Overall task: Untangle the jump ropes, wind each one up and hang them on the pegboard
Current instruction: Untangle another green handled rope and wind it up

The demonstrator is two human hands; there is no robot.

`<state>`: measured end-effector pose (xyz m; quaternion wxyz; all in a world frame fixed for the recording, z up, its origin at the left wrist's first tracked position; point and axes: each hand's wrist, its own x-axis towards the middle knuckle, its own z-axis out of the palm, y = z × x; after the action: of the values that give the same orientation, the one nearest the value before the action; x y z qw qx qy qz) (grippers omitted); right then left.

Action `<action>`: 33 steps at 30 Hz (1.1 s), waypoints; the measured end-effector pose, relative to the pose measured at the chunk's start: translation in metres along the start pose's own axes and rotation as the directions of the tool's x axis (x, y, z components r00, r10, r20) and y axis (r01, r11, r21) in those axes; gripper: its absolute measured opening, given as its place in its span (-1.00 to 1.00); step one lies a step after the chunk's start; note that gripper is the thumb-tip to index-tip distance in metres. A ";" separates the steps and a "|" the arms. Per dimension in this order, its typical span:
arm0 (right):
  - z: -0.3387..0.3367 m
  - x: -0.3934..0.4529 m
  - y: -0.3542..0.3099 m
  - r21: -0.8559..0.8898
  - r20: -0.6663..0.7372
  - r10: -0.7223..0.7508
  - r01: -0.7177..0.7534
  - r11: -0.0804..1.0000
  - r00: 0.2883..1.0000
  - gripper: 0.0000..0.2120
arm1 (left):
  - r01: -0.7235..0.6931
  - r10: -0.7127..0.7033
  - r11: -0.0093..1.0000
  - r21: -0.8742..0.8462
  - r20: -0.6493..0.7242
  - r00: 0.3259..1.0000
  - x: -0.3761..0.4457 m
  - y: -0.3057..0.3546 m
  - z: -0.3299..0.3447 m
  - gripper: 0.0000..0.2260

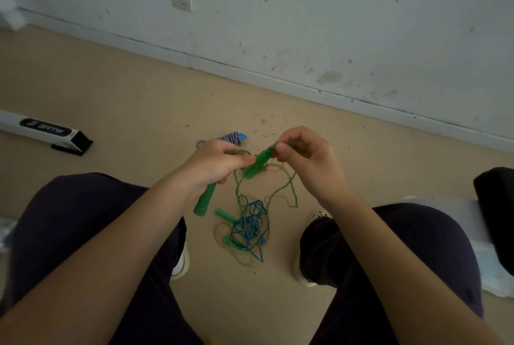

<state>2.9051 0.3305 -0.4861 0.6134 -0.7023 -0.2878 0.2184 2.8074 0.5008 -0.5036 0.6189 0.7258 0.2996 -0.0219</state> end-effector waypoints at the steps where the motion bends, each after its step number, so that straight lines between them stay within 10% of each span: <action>1: -0.002 0.000 -0.002 -0.001 0.029 -0.004 0.004 1.000 1.000 -0.91 | 0.010 -0.010 0.999 -0.042 0.016 1.000 0.000 0.000 0.001 -0.88; 8: -0.007 0.007 0.001 0.162 -0.104 0.099 -0.081 0.983 0.990 -0.91 | 0.039 -0.036 0.998 -0.047 0.052 0.998 -0.002 -0.002 0.003 -0.77; 14: -0.010 0.004 0.002 -0.055 -0.356 -0.028 0.009 0.998 0.934 -0.88 | 0.027 -0.026 0.998 -0.051 0.007 1.000 -0.002 0.004 -0.006 -0.88; 18: -0.006 0.002 0.003 -0.093 -0.236 -0.085 0.064 0.994 0.968 -0.90 | 0.064 -0.049 0.986 0.153 -0.099 0.994 0.000 0.001 -0.008 -0.83; 22: -0.004 0.002 0.000 0.097 -0.058 -0.039 0.045 0.994 0.998 -0.90 | 0.056 -0.056 0.998 0.008 -0.035 0.998 0.003 -0.004 -0.008 -0.79; 30: -0.004 0.003 0.006 -0.085 -0.248 -0.063 0.043 0.995 0.967 -0.89 | 0.033 0.018 0.945 0.324 -0.153 0.988 0.006 -0.003 -0.010 -0.79; 33: -0.002 0.003 0.006 0.027 -0.066 -0.051 0.053 0.998 0.996 -0.90 | 0.049 -0.049 0.998 0.026 -0.003 0.999 0.006 -0.004 -0.008 -0.86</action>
<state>2.9095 0.3305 -0.4913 0.6379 -0.6925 -0.2827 0.1833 2.8078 0.5109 -0.5077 0.6082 0.7264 0.3175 -0.0403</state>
